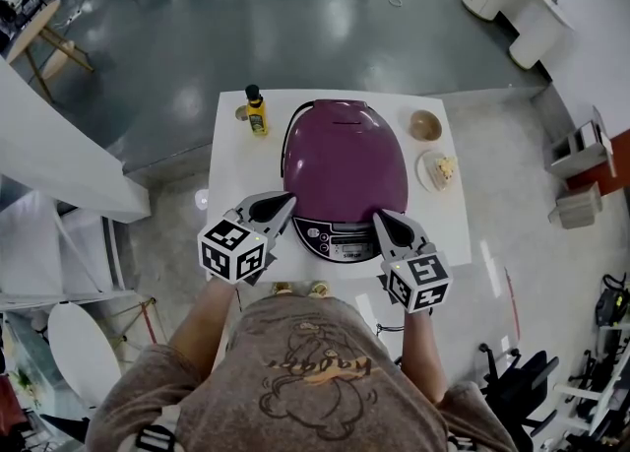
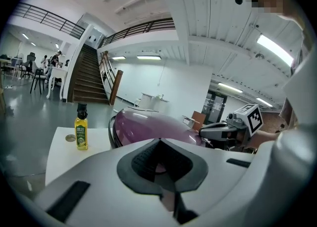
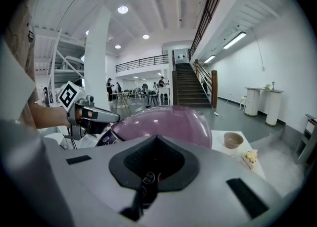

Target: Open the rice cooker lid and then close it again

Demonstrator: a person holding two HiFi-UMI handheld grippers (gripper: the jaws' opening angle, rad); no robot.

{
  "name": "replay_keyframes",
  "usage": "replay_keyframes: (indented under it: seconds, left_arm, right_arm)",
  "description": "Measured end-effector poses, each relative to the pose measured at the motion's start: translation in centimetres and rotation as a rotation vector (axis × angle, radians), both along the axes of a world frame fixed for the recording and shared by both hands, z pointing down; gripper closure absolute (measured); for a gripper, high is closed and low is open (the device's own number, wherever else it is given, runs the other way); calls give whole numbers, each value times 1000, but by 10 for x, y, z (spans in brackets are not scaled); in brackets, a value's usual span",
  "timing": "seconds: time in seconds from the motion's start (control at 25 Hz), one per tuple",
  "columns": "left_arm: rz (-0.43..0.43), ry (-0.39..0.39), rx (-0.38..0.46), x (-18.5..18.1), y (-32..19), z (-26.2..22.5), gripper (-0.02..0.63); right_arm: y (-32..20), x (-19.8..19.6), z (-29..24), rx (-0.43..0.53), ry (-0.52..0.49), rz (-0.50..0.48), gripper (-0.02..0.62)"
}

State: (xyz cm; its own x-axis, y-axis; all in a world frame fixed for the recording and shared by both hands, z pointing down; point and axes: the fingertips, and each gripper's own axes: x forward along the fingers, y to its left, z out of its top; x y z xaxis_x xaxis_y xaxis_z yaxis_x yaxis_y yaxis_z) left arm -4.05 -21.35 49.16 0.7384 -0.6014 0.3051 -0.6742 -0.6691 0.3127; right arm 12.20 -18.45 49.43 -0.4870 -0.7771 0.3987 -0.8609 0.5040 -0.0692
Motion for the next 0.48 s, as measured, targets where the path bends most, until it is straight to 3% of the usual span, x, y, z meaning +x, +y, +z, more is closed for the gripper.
replay_keyframes:
  seconds: [0.48]
  left_arm:
    - [4,-46,-7,1,0,4,584]
  right_arm:
    - [1,-2,4,0,82,-20,589]
